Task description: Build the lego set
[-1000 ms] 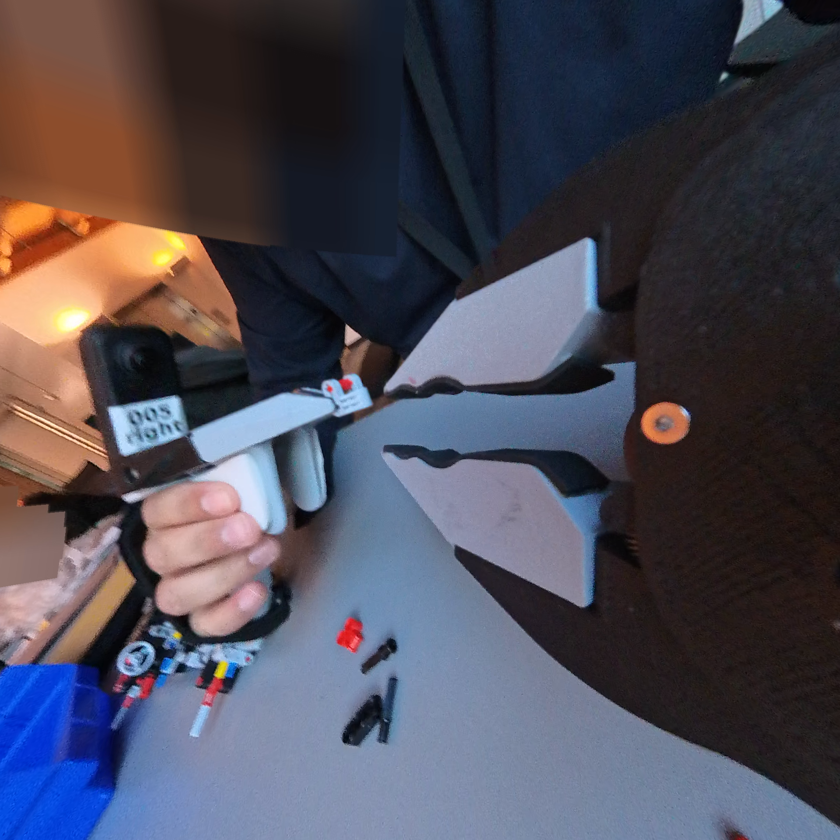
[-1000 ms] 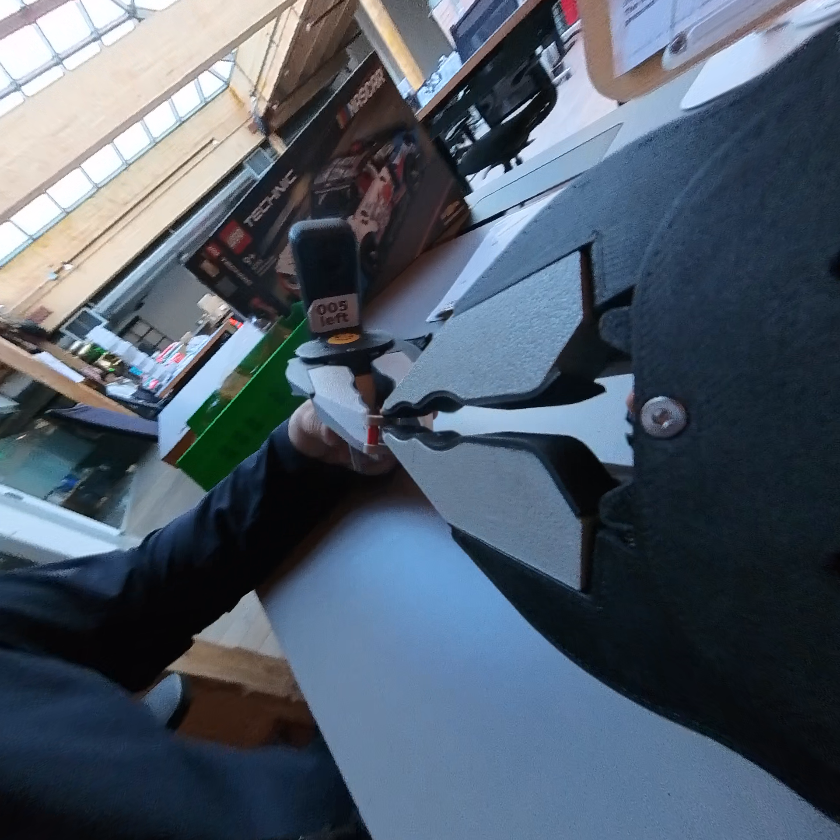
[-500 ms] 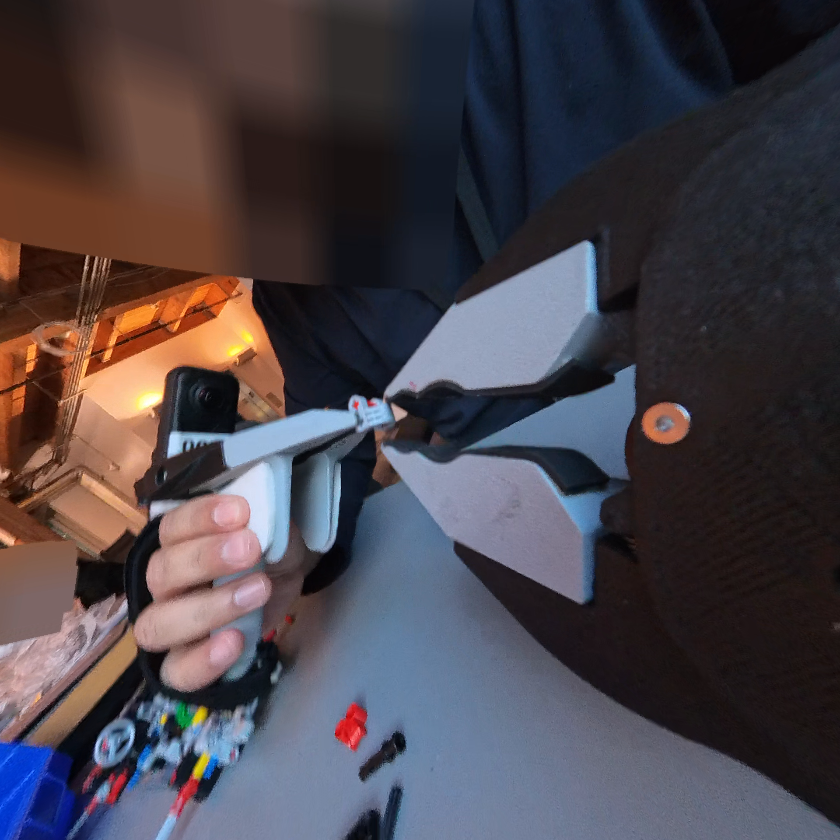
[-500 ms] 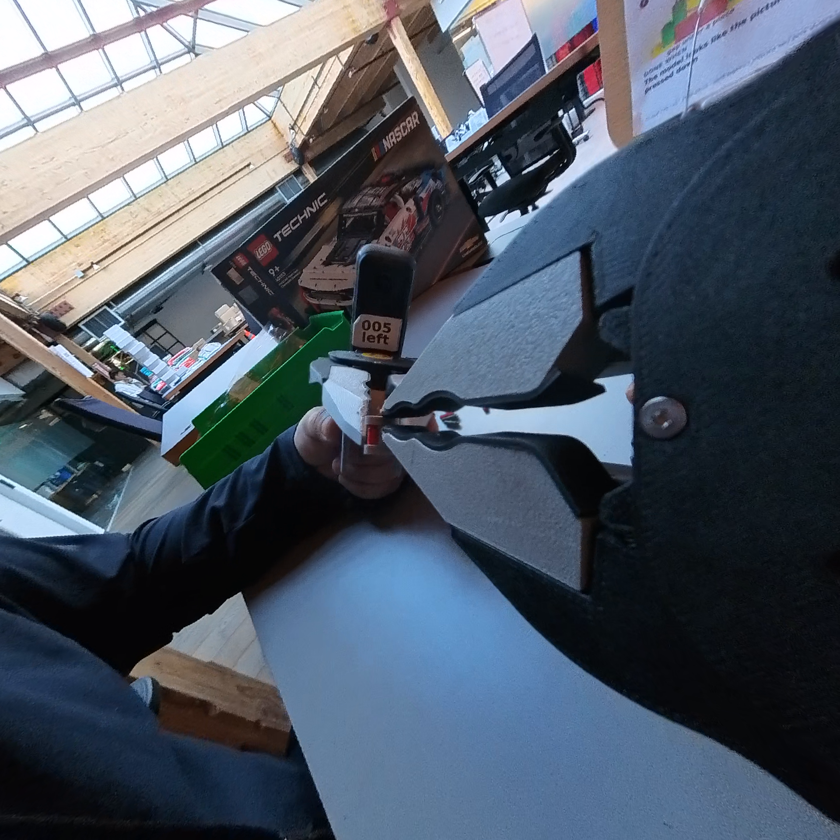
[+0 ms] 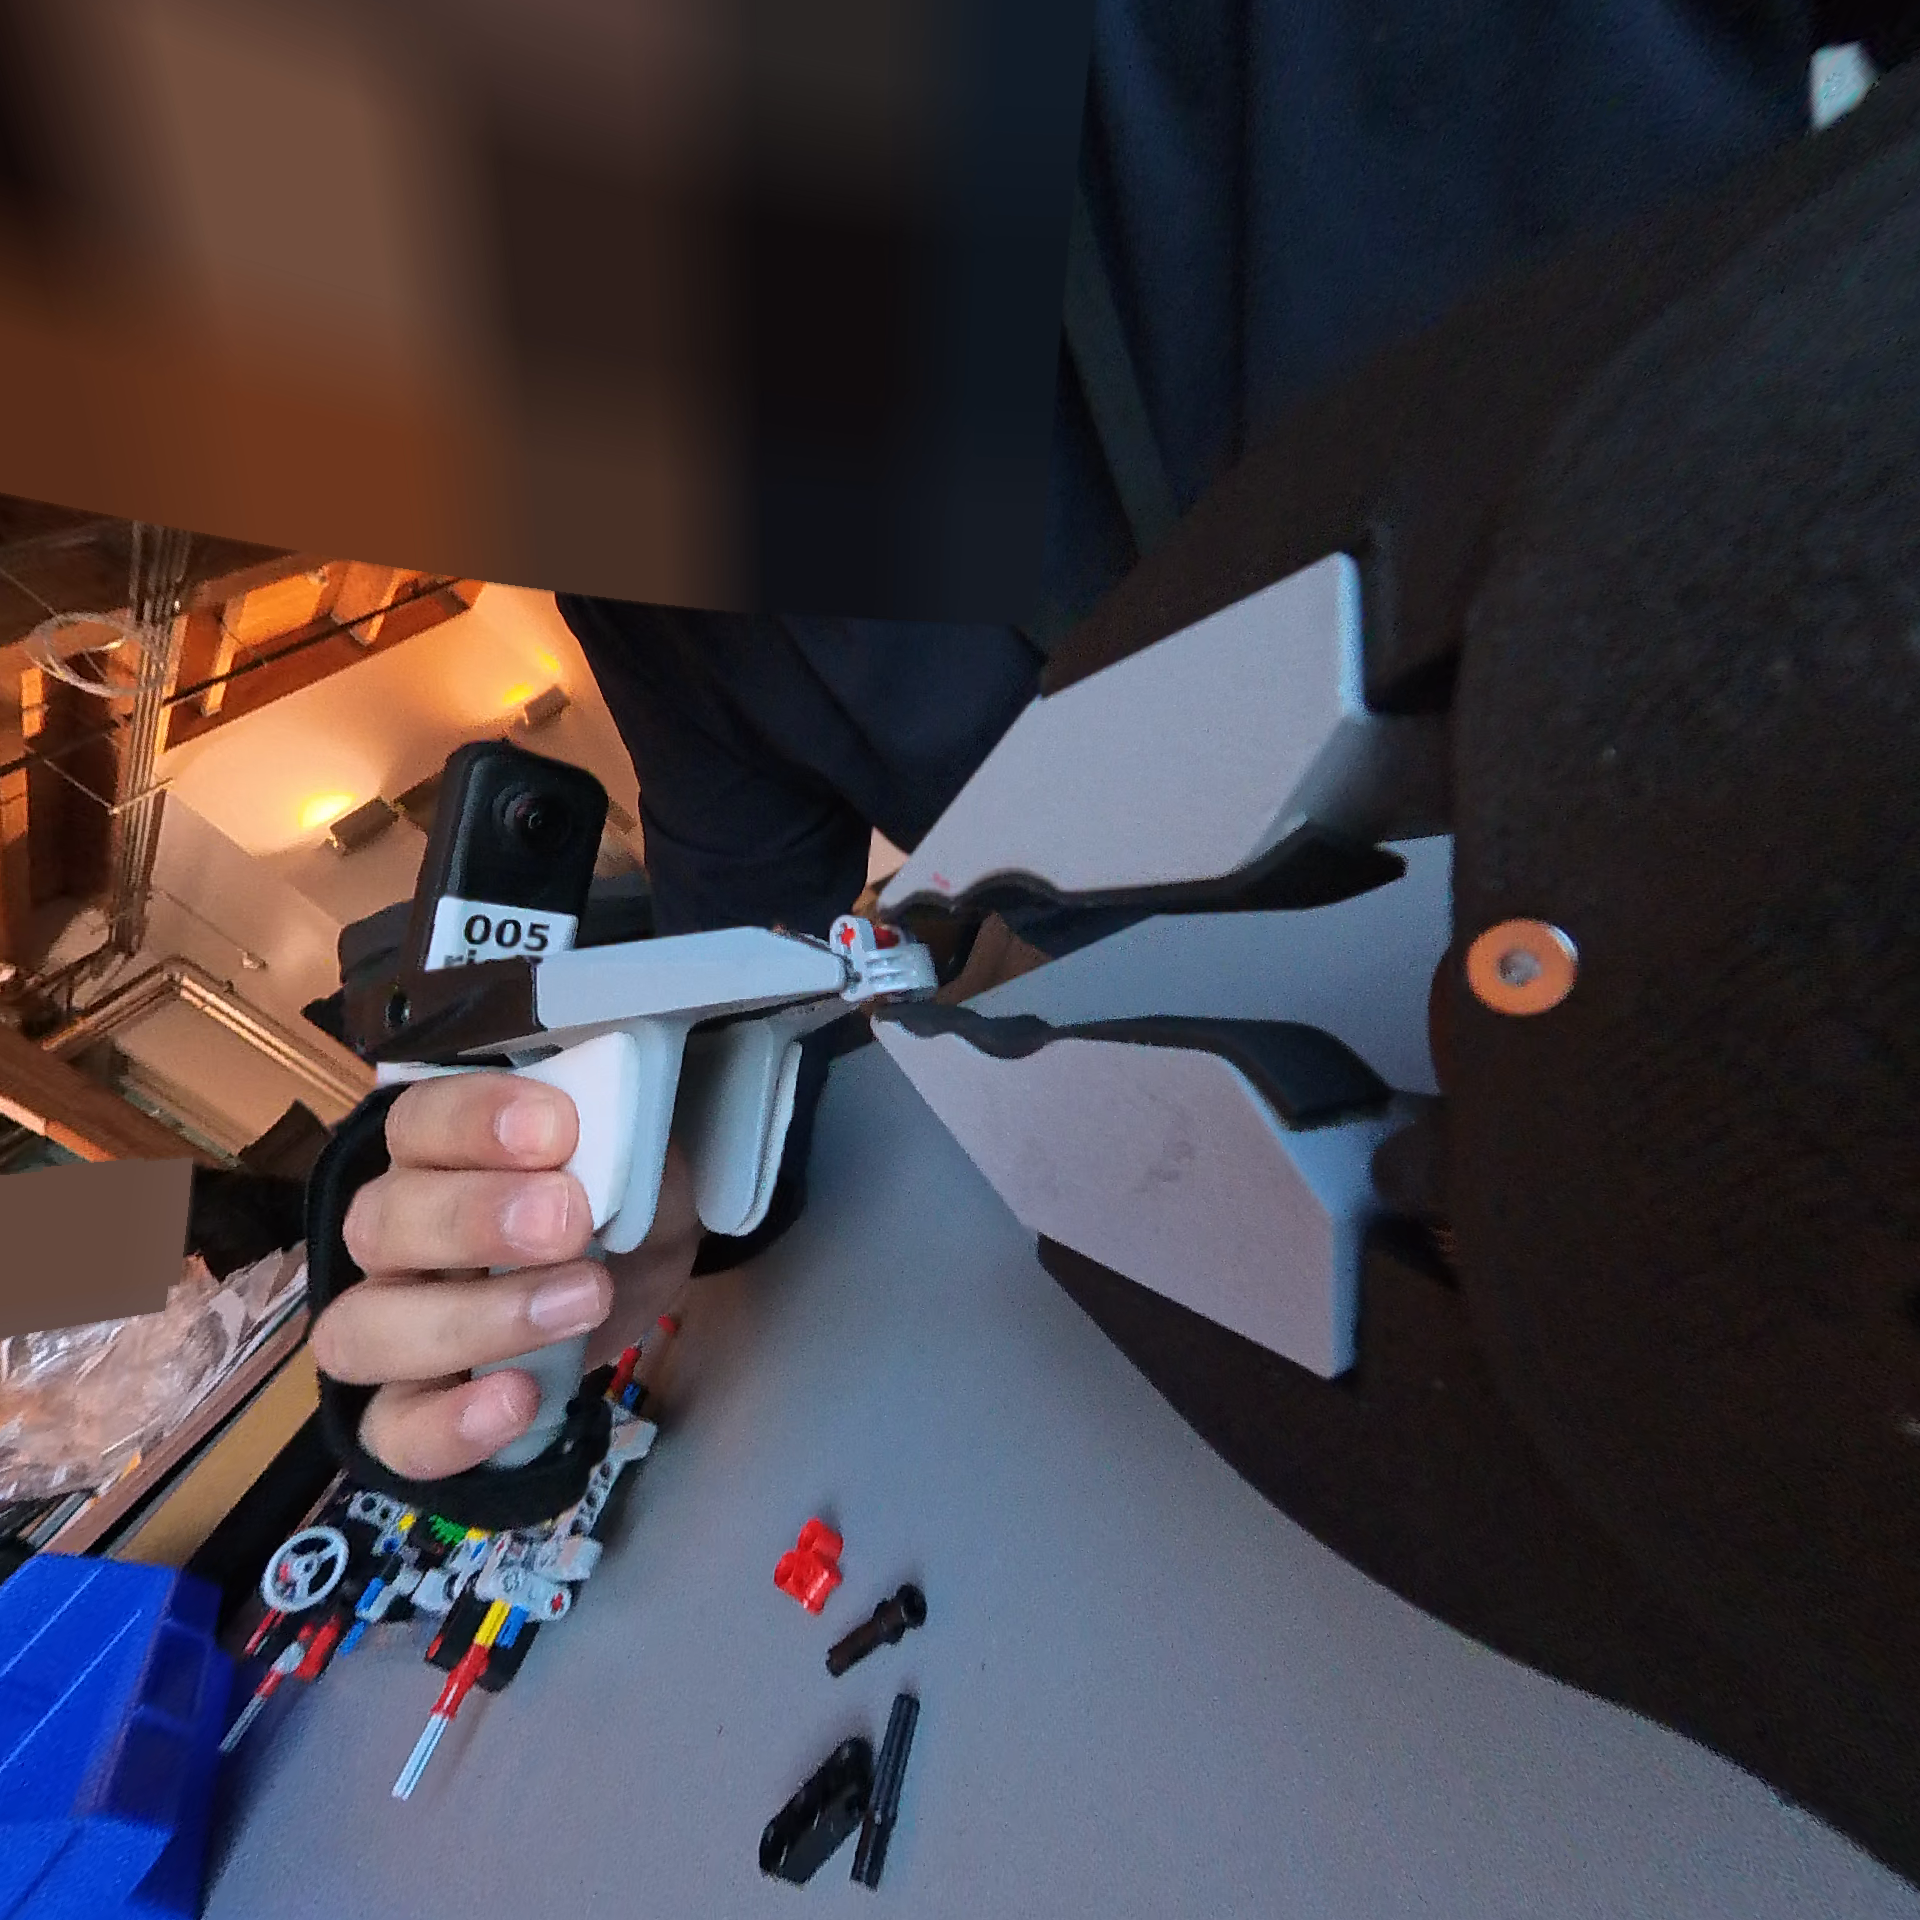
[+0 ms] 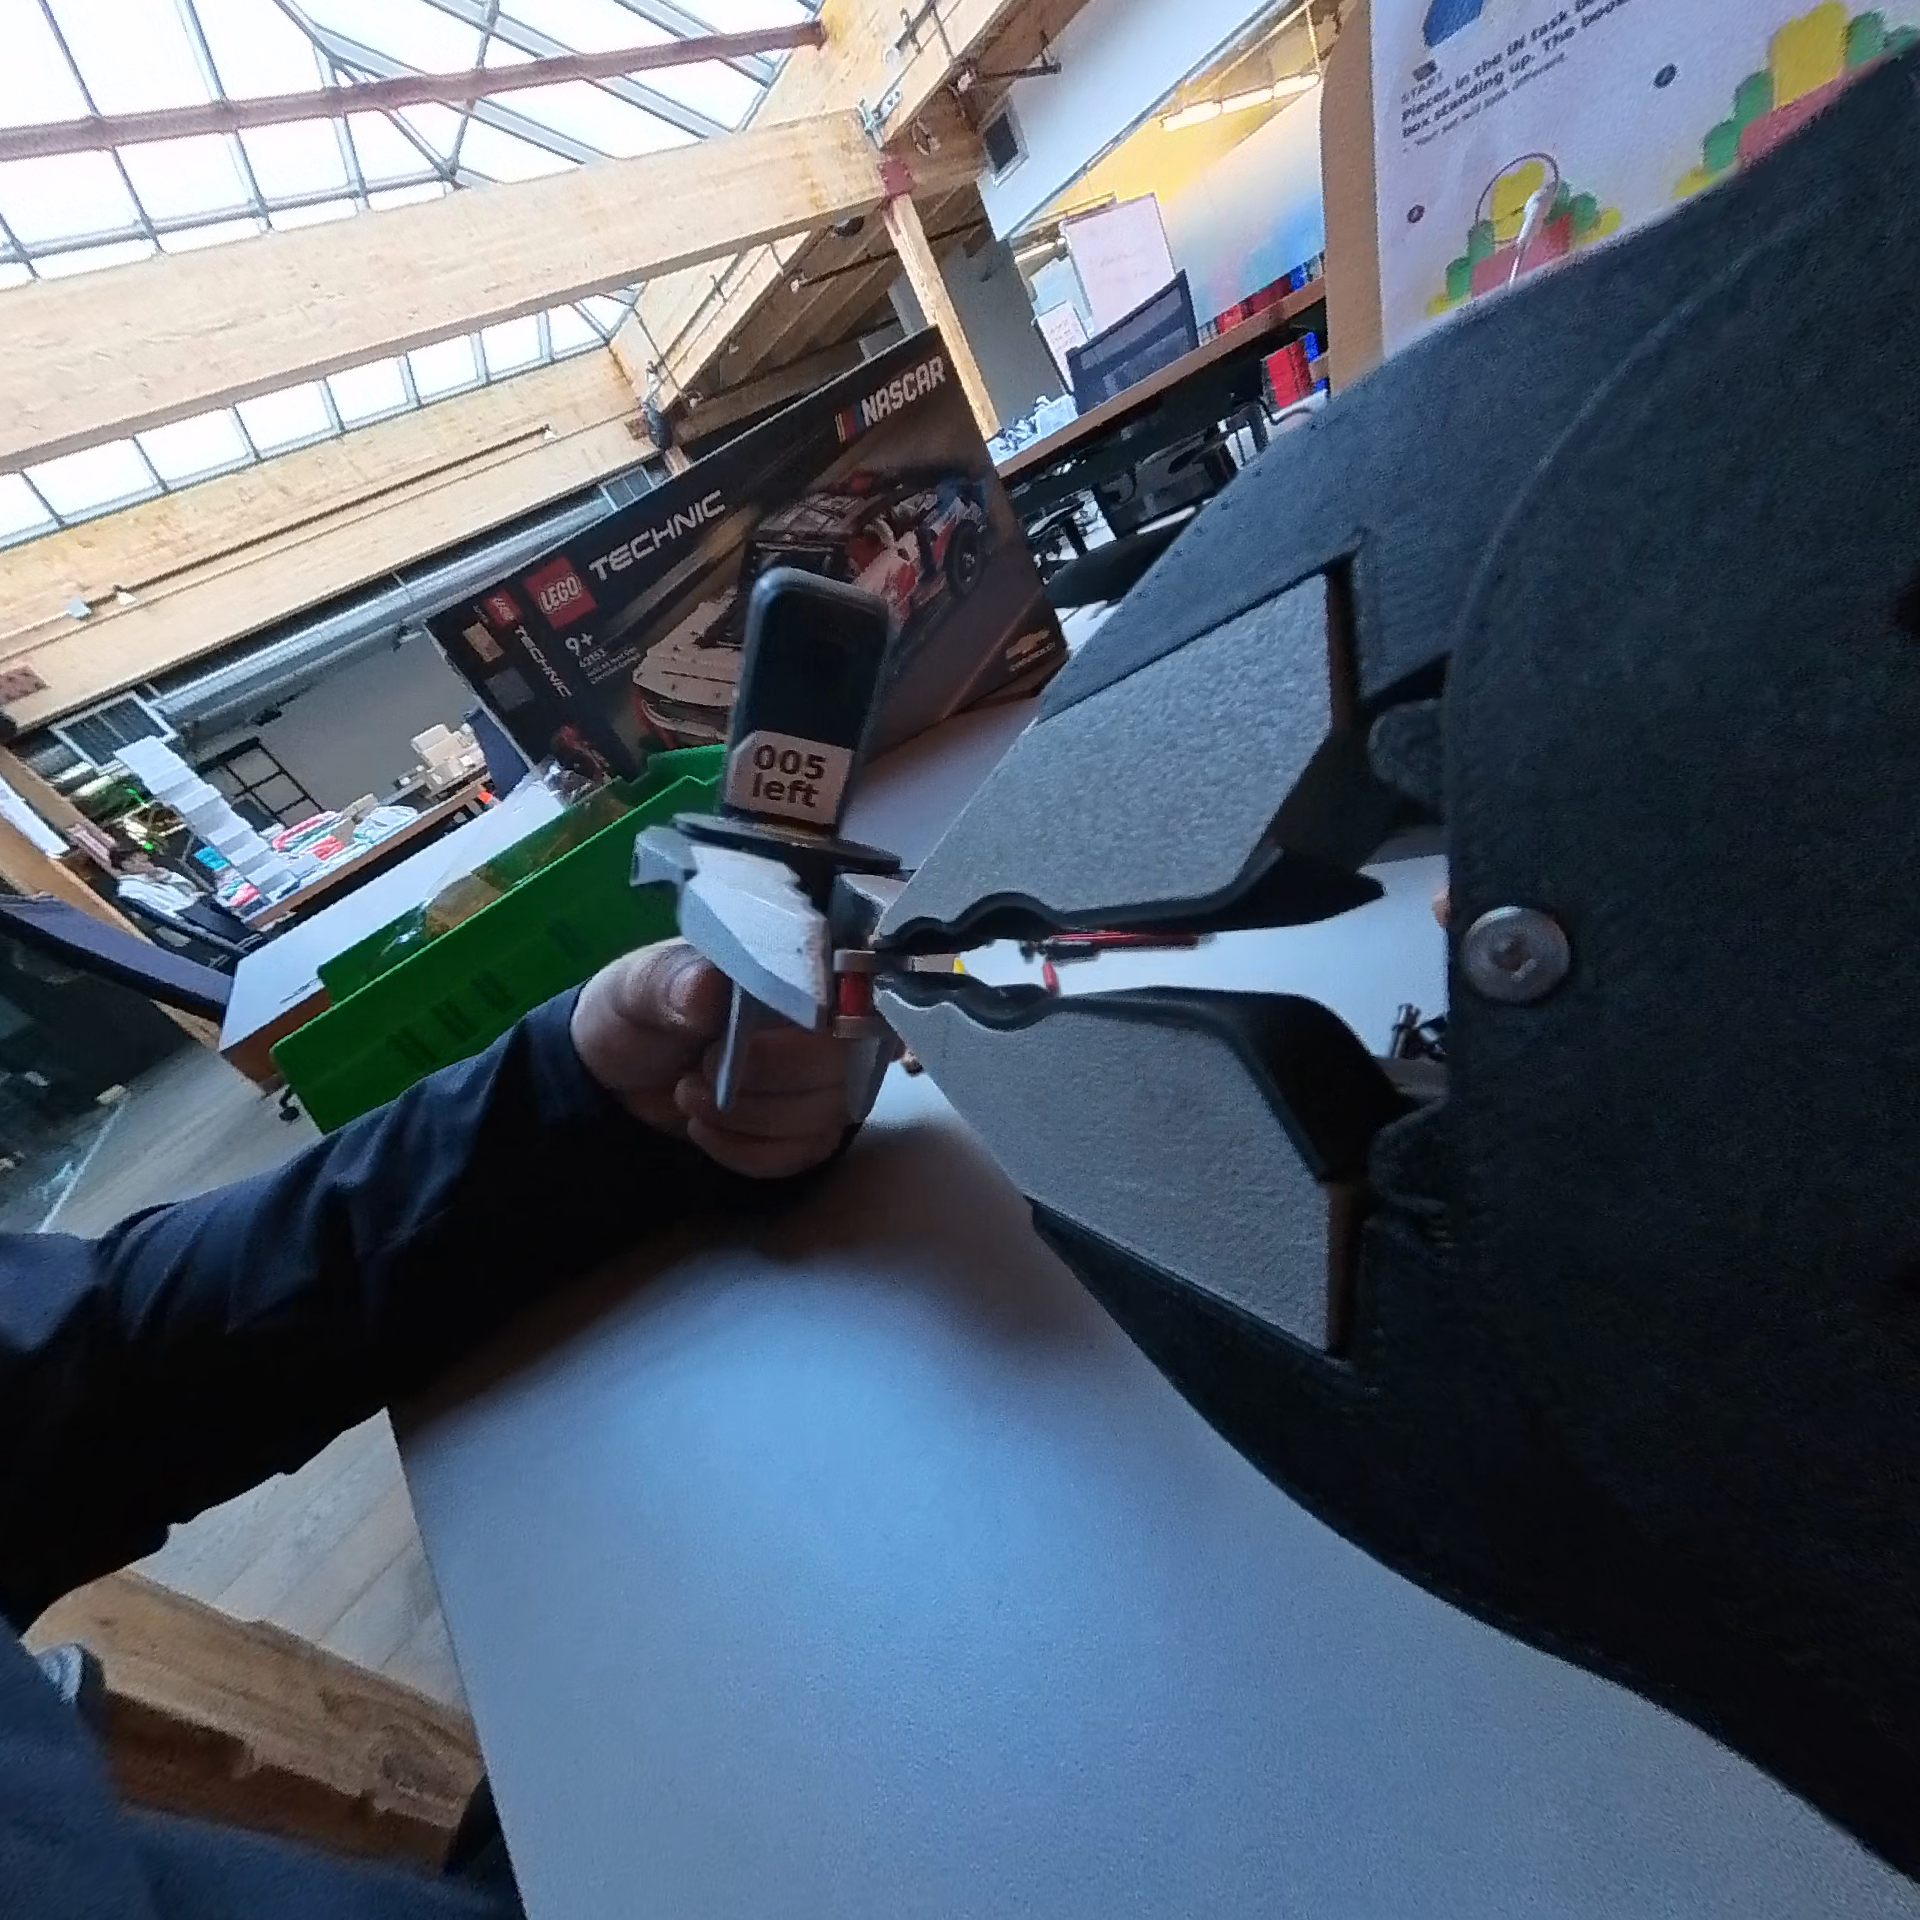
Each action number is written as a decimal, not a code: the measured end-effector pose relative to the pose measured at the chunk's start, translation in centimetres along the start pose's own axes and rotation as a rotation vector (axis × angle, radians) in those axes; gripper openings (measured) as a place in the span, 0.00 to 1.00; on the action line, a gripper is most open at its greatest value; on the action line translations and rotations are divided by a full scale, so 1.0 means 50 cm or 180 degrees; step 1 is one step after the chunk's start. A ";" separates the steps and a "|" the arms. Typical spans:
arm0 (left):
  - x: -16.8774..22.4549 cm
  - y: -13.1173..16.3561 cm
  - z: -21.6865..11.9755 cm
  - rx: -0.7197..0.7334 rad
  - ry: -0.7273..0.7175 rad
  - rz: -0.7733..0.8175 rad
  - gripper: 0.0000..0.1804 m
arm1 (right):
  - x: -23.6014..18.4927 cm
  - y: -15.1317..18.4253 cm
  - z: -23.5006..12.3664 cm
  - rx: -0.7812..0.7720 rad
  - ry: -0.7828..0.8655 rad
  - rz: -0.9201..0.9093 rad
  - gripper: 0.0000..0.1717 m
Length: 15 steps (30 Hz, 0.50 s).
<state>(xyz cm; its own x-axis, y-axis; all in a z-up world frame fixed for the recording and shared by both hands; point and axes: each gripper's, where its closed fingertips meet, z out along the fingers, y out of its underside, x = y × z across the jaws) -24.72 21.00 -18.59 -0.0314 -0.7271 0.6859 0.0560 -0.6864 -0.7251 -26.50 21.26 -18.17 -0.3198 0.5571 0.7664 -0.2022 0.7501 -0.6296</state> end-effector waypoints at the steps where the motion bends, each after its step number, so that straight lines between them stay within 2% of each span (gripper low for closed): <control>1: -0.002 -0.001 0.000 0.0007 -0.0061 0.0031 0.07 | 0.001 0.003 0.001 -0.0015 0.0006 0.0016 0.00; 4: -0.012 -0.010 -0.008 0.0077 -0.0239 0.0118 0.07 | 0.010 0.013 0.001 -0.0067 0.0080 0.0180 0.00; 7: -0.031 -0.032 -0.026 0.0280 -0.0552 0.0268 0.07 | 0.027 0.036 -0.006 -0.0272 0.0186 0.0617 0.00; 10: -0.054 -0.054 -0.045 0.0522 -0.0892 0.0359 0.07 | 0.045 0.063 -0.021 -0.0347 0.0213 0.1624 0.00; 13: -0.064 -0.062 -0.053 0.0589 -0.1094 0.0514 0.07 | 0.047 0.065 -0.017 -0.0095 0.0103 0.2648 0.00; 15: -0.073 -0.063 -0.055 0.0579 -0.1224 0.0572 0.07 | 0.050 0.064 -0.015 0.0059 0.0058 0.3025 0.01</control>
<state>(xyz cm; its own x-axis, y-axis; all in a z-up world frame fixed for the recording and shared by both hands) -27.53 25.75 -18.98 0.3653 -0.7521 0.5486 0.2021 -0.5112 -0.8354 -27.28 25.33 -18.19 -0.3437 0.9368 -0.0657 0.1204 -0.0254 -0.9924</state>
